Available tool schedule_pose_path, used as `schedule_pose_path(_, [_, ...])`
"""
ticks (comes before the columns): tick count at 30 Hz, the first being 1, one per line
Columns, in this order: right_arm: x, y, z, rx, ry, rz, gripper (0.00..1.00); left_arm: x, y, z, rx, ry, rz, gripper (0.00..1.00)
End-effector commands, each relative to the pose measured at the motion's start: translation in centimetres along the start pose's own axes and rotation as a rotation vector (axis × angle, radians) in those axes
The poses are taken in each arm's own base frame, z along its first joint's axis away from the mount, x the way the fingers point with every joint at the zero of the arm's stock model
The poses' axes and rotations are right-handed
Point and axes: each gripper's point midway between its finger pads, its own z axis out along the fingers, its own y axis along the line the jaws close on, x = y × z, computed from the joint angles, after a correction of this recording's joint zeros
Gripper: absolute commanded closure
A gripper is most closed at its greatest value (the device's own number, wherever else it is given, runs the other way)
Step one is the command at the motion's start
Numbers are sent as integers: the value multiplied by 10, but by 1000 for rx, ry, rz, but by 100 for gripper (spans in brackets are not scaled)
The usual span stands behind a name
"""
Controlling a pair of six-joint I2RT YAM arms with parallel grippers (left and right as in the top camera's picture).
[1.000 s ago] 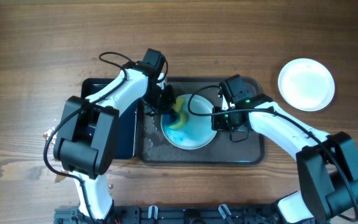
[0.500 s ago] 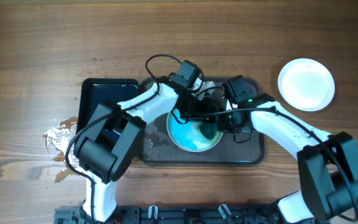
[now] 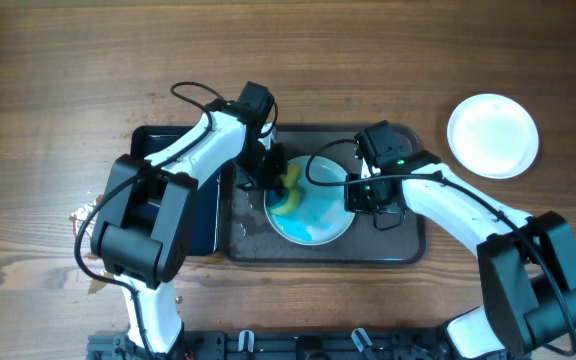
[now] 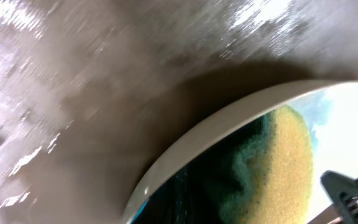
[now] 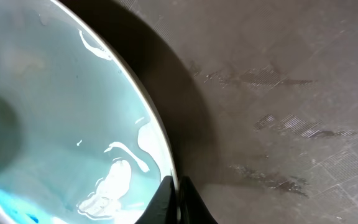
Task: Clean dirty plates on tray and stack at the side
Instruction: 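Scrub the blue paint on the plate with the sponge in the left gripper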
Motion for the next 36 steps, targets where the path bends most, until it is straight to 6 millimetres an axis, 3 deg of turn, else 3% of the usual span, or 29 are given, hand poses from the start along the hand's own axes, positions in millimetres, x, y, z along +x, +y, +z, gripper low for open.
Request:
schedule_pose_path(1, [3, -15, 4, 56, 13, 11, 96, 16, 64, 15, -296, 40, -48, 96])
schedule_pose_path(2, [3, -17, 4, 58, 16, 17, 96, 24, 60, 16, -281, 78, -15, 96])
schedule_pose_path(6, [1, -24, 3, 62, 14, 42, 96, 65, -10, 24, 58, 261, 140, 96])
schedule_pose_path(8, [0, -24, 2, 62, 14, 43, 96, 75, -44, 26, 191, 283, 192, 96])
schedule_pose_path(12, [1, -24, 2, 59, 17, 44, 96, 90, -91, 30, 349, 294, 304, 96])
schedule_pose_path(15, [4, -22, 3, 48, 30, 45, 96, 87, -103, 33, 369, 266, 327, 96])
schedule_pose_path(19, [5, -21, 3, 42, 34, 46, 96, 69, -125, 20, 517, 221, 332, 96])
schedule_pose_path(21, [5, -20, 3, 38, 38, 46, 96, 52, -126, 15, 537, 177, 288, 96])
schedule_pose_path(23, [5, -20, 3, 36, 39, 47, 96, 31, -110, 18, 470, 121, 199, 96])
schedule_pose_path(26, [6, -20, 3, 37, 41, 47, 96, -6, -35, 29, 130, -24, 3, 96])
schedule_pose_path(28, [6, -20, 3, 37, 41, 47, 96, -3, 11, 28, -95, -43, -50, 96])
schedule_pose_path(30, [6, -20, 3, 37, 41, 47, 96, 2, 12, 28, -100, -23, -43, 96])
schedule_pose_path(33, [6, -20, 3, 37, 40, 46, 96, 9, -13, 19, 14, 3, 72, 92])
schedule_pose_path(36, [4, -19, 3, 34, 35, 45, 96, 15, -44, -4, 158, -8, 196, 70])
